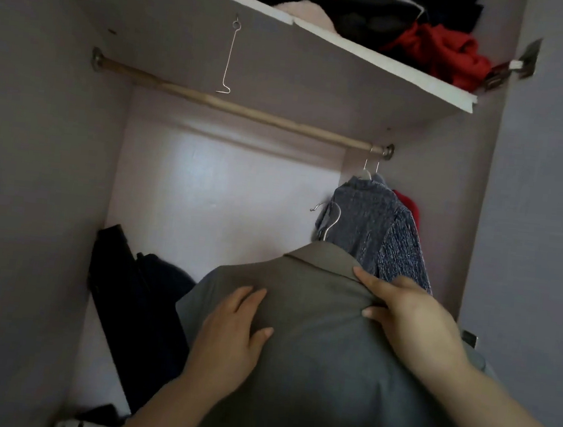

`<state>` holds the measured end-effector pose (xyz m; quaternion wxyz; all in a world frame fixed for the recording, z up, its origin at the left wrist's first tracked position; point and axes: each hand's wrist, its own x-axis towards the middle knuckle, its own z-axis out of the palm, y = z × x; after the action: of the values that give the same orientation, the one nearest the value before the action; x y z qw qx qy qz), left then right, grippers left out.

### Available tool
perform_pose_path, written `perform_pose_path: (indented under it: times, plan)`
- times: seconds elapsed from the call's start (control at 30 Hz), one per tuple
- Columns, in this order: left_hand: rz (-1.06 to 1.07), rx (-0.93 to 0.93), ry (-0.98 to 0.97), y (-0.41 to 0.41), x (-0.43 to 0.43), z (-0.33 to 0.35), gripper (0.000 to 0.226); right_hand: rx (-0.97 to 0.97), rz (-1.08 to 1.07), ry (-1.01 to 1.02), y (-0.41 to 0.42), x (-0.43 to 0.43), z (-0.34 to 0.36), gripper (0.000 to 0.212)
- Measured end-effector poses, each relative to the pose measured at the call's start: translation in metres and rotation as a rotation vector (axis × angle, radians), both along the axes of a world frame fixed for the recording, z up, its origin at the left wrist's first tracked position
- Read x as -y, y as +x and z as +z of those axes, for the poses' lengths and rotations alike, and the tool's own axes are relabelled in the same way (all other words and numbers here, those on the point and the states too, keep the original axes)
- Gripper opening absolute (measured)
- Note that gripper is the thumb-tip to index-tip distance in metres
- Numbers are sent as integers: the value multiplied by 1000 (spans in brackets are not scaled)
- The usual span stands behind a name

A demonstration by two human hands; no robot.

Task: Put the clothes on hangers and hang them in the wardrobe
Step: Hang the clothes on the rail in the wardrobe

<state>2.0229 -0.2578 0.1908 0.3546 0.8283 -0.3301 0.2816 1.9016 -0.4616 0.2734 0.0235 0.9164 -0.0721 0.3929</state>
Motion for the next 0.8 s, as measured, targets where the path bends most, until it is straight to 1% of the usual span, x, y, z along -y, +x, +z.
perform_pose_path:
  times: [0.13, 0.43, 0.6, 0.8]
  plan:
    - [-21, 69, 8, 53, 13, 16, 58, 42, -81, -14, 49, 17, 36, 57]
    - [-43, 158, 31, 139, 42, 40, 60, 101, -246, -104, 140, 56, 133, 51]
    - [1, 206, 25, 175, 61, 62, 62, 122, -305, -94, 177, 79, 175, 37]
    - [25, 252, 0, 205, 85, 86, 63, 153, -361, -14, 223, 107, 205, 33]
